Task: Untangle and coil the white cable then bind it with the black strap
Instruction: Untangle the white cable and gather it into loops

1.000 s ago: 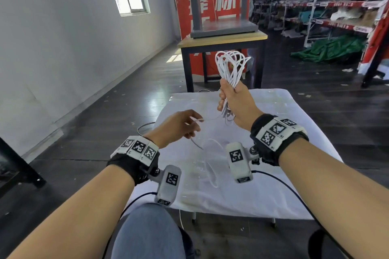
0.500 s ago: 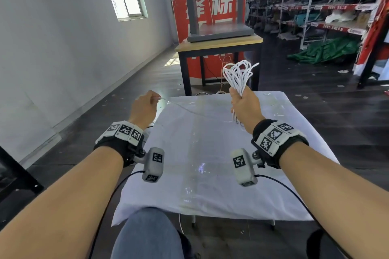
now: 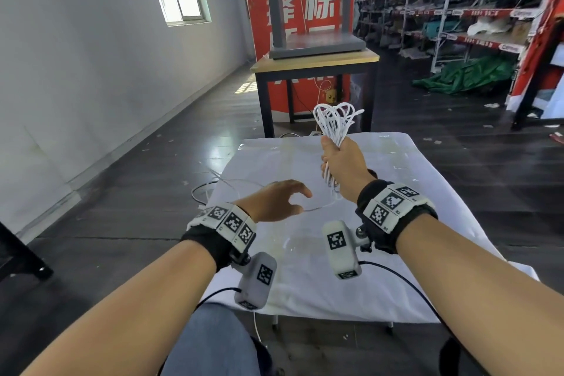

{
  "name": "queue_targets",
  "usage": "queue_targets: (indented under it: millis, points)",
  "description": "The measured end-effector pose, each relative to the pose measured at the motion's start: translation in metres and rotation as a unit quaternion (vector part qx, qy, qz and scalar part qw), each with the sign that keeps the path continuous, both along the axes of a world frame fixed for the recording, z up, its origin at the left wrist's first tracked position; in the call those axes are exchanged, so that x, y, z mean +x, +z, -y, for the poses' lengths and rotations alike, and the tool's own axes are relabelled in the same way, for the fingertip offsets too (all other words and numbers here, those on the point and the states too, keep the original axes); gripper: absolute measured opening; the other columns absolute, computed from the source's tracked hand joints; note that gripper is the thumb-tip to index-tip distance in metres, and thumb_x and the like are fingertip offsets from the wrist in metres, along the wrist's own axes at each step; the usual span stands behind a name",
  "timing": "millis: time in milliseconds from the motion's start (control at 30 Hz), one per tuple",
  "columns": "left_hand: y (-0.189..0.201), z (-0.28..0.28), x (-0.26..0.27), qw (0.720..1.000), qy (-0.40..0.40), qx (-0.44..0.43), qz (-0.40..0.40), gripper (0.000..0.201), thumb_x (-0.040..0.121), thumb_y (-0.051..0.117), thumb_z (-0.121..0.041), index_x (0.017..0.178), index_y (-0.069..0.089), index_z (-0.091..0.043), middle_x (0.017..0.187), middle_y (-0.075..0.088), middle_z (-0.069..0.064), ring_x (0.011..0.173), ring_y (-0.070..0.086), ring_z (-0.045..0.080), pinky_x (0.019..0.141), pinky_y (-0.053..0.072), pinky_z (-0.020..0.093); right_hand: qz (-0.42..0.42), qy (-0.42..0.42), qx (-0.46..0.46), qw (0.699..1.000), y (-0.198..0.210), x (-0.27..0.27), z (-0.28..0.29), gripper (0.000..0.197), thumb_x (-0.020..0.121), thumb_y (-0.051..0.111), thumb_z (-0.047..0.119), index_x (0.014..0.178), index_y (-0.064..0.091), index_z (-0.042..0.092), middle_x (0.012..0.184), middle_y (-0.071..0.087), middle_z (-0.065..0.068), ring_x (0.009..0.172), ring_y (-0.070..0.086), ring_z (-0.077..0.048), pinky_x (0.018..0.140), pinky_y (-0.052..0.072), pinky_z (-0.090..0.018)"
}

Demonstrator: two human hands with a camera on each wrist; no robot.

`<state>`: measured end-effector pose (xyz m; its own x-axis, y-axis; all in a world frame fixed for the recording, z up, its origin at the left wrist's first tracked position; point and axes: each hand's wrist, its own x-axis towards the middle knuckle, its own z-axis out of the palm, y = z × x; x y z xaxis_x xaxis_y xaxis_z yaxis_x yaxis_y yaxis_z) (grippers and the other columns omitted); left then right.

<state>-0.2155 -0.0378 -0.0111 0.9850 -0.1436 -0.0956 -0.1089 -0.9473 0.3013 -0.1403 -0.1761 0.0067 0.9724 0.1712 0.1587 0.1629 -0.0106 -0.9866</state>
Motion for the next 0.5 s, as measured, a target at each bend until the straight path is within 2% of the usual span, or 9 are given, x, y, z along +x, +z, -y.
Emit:
queue_targets:
  millis: [67, 167, 233, 267, 300, 367, 433, 500]
  points:
    - [0.0, 0.008, 0.001, 0.999, -0.006, -0.028, -0.016, 0.03, 0.095, 0.054, -0.023, 0.125, 0.056, -0.024, 0.132, 0.057, -0.003, 0.119, 0.053, 0.014, 0.102, 0.037, 0.028, -0.006, -0.003, 0.007, 1.0, 0.002, 0.002, -0.001, 0.028, 0.099, 0.046, 0.031, 0.109, 0.052, 0.005, 0.07, 0.051, -0.004, 0.056, 0.05, -0.016, 0.059, 0.047, -0.033]
    - [0.003, 0.016, 0.0, 0.99, -0.01, -0.135, -0.048, 0.026, 0.094, 0.056, -0.017, 0.119, 0.063, -0.015, 0.115, 0.068, 0.0, 0.108, 0.062, 0.015, 0.098, 0.046, 0.027, -0.01, 0.002, 0.007, 1.0, 0.002, 0.003, -0.001, 0.031, 0.099, 0.046, 0.032, 0.113, 0.051, 0.005, 0.071, 0.051, -0.004, 0.058, 0.051, -0.015, 0.061, 0.047, -0.034]
    - [0.005, 0.017, -0.003, 0.977, -0.002, -0.198, -0.074, 0.023, 0.094, 0.056, -0.017, 0.113, 0.066, -0.011, 0.096, 0.071, -0.002, 0.091, 0.066, 0.01, 0.083, 0.051, 0.021, -0.007, 0.004, 0.001, 1.0, 0.001, 0.002, 0.0, 0.03, 0.099, 0.046, 0.031, 0.113, 0.05, 0.005, 0.072, 0.051, -0.004, 0.059, 0.051, -0.015, 0.063, 0.048, -0.035]
    - [0.005, 0.017, -0.005, 0.976, -0.007, -0.205, -0.078, 0.022, 0.094, 0.056, -0.017, 0.112, 0.068, -0.011, 0.088, 0.07, -0.006, 0.082, 0.064, 0.004, 0.075, 0.05, 0.015, -0.002, 0.0, -0.003, 1.0, 0.001, 0.003, 0.0, 0.029, 0.099, 0.046, 0.031, 0.112, 0.05, 0.006, 0.072, 0.052, -0.004, 0.06, 0.052, -0.016, 0.065, 0.048, -0.036]
    - [0.005, 0.017, -0.007, 0.976, -0.015, -0.202, -0.078, 0.021, 0.094, 0.057, -0.017, 0.11, 0.069, -0.012, 0.081, 0.068, -0.01, 0.075, 0.062, -0.001, 0.07, 0.046, 0.01, 0.005, -0.007, -0.008, 1.0, 0.001, 0.002, 0.001, 0.027, 0.099, 0.046, 0.031, 0.109, 0.051, 0.007, 0.072, 0.052, -0.004, 0.061, 0.052, -0.016, 0.066, 0.049, -0.037]
    - [0.004, 0.015, -0.014, 0.977, -0.025, -0.198, -0.08, 0.017, 0.094, 0.058, -0.019, 0.106, 0.071, -0.019, 0.075, 0.066, -0.011, 0.067, 0.058, -0.006, 0.068, 0.04, 0.003, 0.014, -0.028, -0.02, 0.999, -0.001, 0.004, 0.002, 0.023, 0.099, 0.046, 0.03, 0.105, 0.051, 0.009, 0.072, 0.052, -0.004, 0.061, 0.052, -0.017, 0.067, 0.05, -0.039]
    - [0.003, 0.012, -0.021, 0.972, -0.027, -0.215, -0.091, 0.016, 0.094, 0.059, -0.02, 0.1, 0.069, -0.031, 0.075, 0.067, -0.007, 0.067, 0.059, -0.002, 0.071, 0.042, 0.003, 0.017, -0.059, -0.034, 0.998, -0.004, 0.007, 0.006, 0.023, 0.099, 0.045, 0.029, 0.105, 0.051, 0.008, 0.075, 0.052, -0.005, 0.061, 0.053, -0.018, 0.068, 0.049, -0.039]
    - [0.004, 0.01, -0.027, 0.97, -0.032, -0.212, -0.112, 0.017, 0.094, 0.059, -0.025, 0.102, 0.066, -0.039, 0.074, 0.067, -0.007, 0.068, 0.059, 0.002, 0.075, 0.044, 0.004, 0.016, -0.088, -0.055, 0.994, -0.008, 0.008, 0.01, 0.028, 0.099, 0.044, 0.029, 0.108, 0.052, 0.003, 0.084, 0.055, -0.008, 0.069, 0.055, -0.021, 0.069, 0.048, -0.037]
